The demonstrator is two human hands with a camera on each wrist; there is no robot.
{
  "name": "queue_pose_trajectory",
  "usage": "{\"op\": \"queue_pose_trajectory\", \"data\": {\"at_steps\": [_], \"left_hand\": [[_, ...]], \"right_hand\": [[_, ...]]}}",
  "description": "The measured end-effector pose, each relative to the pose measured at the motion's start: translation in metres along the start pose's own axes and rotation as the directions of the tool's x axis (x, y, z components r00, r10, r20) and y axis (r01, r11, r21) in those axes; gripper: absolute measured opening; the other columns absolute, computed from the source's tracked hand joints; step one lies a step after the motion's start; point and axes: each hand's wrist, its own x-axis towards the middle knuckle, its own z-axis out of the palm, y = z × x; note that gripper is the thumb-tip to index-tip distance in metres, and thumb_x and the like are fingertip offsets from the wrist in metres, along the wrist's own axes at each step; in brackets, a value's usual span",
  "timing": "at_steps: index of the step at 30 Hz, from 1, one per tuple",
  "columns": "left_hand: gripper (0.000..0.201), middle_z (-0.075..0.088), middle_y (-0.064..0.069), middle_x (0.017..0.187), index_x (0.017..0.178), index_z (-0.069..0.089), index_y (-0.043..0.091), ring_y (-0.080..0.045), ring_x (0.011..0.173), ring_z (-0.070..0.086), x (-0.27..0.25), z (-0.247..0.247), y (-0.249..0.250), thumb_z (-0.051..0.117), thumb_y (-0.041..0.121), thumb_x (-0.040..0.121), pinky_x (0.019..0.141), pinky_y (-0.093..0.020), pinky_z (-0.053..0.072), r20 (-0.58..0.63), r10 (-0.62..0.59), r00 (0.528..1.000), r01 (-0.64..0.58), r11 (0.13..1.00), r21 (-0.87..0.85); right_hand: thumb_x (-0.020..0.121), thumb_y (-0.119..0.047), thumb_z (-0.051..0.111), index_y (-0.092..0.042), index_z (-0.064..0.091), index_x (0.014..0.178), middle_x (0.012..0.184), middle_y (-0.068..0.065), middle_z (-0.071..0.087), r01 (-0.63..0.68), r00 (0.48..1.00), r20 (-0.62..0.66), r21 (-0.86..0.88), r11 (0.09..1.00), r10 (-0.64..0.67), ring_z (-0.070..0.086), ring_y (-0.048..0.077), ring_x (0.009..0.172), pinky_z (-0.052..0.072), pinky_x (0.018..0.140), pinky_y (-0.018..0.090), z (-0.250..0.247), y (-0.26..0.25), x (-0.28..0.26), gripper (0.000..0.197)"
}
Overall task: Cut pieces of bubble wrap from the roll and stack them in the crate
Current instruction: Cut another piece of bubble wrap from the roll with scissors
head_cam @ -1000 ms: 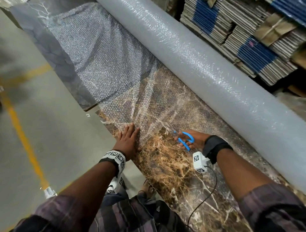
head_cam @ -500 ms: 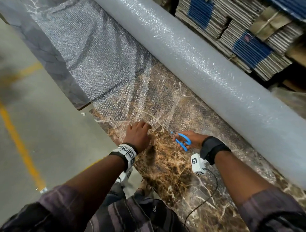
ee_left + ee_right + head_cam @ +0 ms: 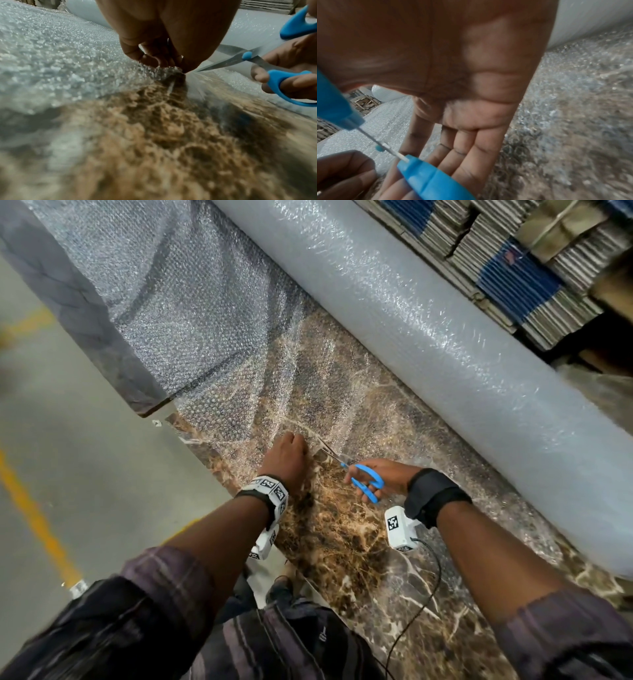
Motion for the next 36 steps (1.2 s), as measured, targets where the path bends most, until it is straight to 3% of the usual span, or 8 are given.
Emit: {"op": "queue_pose_trajectory", "data": {"at_steps": [6, 8, 11, 13, 20, 22, 28, 36], "left_hand": [[0.022, 0.049, 0.0, 0.099, 0.102, 0.052, 0.013, -0.014, 0.09, 0.047, 0.002, 0.0, -0.009, 0.04, 0.031, 0.102, 0.086, -0.025, 0.044, 0.034, -0.009, 0.999, 0.012, 0.996, -0.093], [0.022, 0.049, 0.001, 0.098, 0.102, 0.053, 0.012, -0.014, 0.089, 0.048, 0.002, -0.001, -0.01, 0.041, 0.031, 0.102, 0.086, -0.025, 0.045, 0.034, -0.006, 0.999, 0.009, 0.995, -0.097], [0.022, 0.05, 0.0, 0.099, 0.102, 0.053, 0.013, -0.013, 0.089, 0.047, 0.002, 0.0, -0.01, 0.041, 0.031, 0.102, 0.085, -0.024, 0.043, 0.043, -0.019, 0.999, 0.024, 0.994, -0.11], [0.021, 0.049, 0.001, 0.099, 0.102, 0.052, 0.013, -0.013, 0.089, 0.046, 0.002, 0.0, -0.011, 0.042, 0.031, 0.102, 0.085, -0.023, 0.041, 0.041, -0.022, 0.999, 0.027, 0.992, -0.122], [0.02, 0.048, 0.001, 0.096, 0.101, 0.052, 0.013, -0.013, 0.088, 0.047, -0.002, -0.003, -0.011, 0.042, 0.03, 0.101, 0.084, -0.023, 0.041, 0.018, -0.007, 1.0, 0.009, 0.991, -0.137], [0.021, 0.048, 0.001, 0.096, 0.102, 0.053, 0.012, -0.013, 0.088, 0.047, -0.002, -0.004, -0.01, 0.041, 0.029, 0.101, 0.085, -0.025, 0.043, 0.018, -0.011, 1.0, 0.014, 0.99, -0.138], [0.022, 0.046, 0.001, 0.096, 0.102, 0.052, 0.011, -0.014, 0.087, 0.045, -0.003, -0.007, -0.009, 0.04, 0.029, 0.102, 0.083, -0.024, 0.041, 0.025, -0.017, 1.0, 0.02, 0.99, -0.14], [0.021, 0.048, -0.001, 0.095, 0.101, 0.053, 0.011, -0.015, 0.085, 0.045, -0.002, -0.006, -0.01, 0.04, 0.028, 0.101, 0.083, -0.027, 0.044, 0.022, -0.007, 1.0, 0.01, 0.99, -0.142]], "right_hand": [[0.075, -0.069, 0.059, -0.014, 0.067, 0.1, 0.088, 0.012, 0.066, -0.02, 1.0, -0.021, 0.021, 1.0, 0.02, 0.067, 0.018, 0.07, 0.056, 0.065, 0.032, -0.004, -0.011, 0.009, 0.061], [0.071, -0.075, 0.059, -0.014, 0.067, 0.102, 0.087, 0.011, 0.068, -0.021, 1.0, -0.013, 0.007, 1.0, 0.021, 0.068, 0.019, 0.071, 0.056, 0.066, 0.033, -0.006, -0.017, 0.011, 0.068], [0.051, -0.082, 0.071, -0.01, 0.066, 0.102, 0.08, 0.01, 0.069, -0.019, 1.0, 0.006, 0.053, 0.998, 0.018, 0.067, 0.019, 0.065, 0.054, 0.054, 0.025, -0.007, -0.024, 0.015, 0.088], [0.052, -0.079, 0.074, -0.008, 0.065, 0.103, 0.08, 0.012, 0.068, -0.018, 1.0, 0.021, 0.084, 0.996, 0.016, 0.066, 0.019, 0.063, 0.053, 0.051, 0.024, -0.007, -0.025, 0.02, 0.088], [0.091, -0.055, 0.055, -0.011, 0.067, 0.098, 0.084, 0.015, 0.065, -0.009, 1.0, -0.004, 0.103, 0.995, 0.01, 0.064, 0.022, 0.067, 0.057, 0.065, 0.032, -0.002, -0.023, 0.026, 0.047], [0.087, -0.058, 0.056, -0.01, 0.067, 0.095, 0.082, 0.014, 0.065, 0.008, 1.0, -0.007, 0.089, 0.996, -0.007, 0.063, 0.025, 0.068, 0.056, 0.067, 0.034, 0.0, -0.026, 0.026, 0.05], [0.058, -0.073, 0.076, -0.006, 0.068, 0.087, 0.07, 0.011, 0.064, 0.072, 0.995, -0.079, 0.067, 0.995, -0.067, 0.06, 0.021, 0.053, 0.052, 0.05, 0.026, 0.004, -0.026, 0.028, 0.074], [0.071, -0.052, 0.071, -0.002, 0.069, 0.084, 0.066, 0.016, 0.06, 0.154, 0.972, -0.184, 0.028, 0.988, -0.147, 0.055, 0.016, 0.042, 0.047, 0.045, 0.023, 0.008, -0.016, 0.03, 0.051]]}}
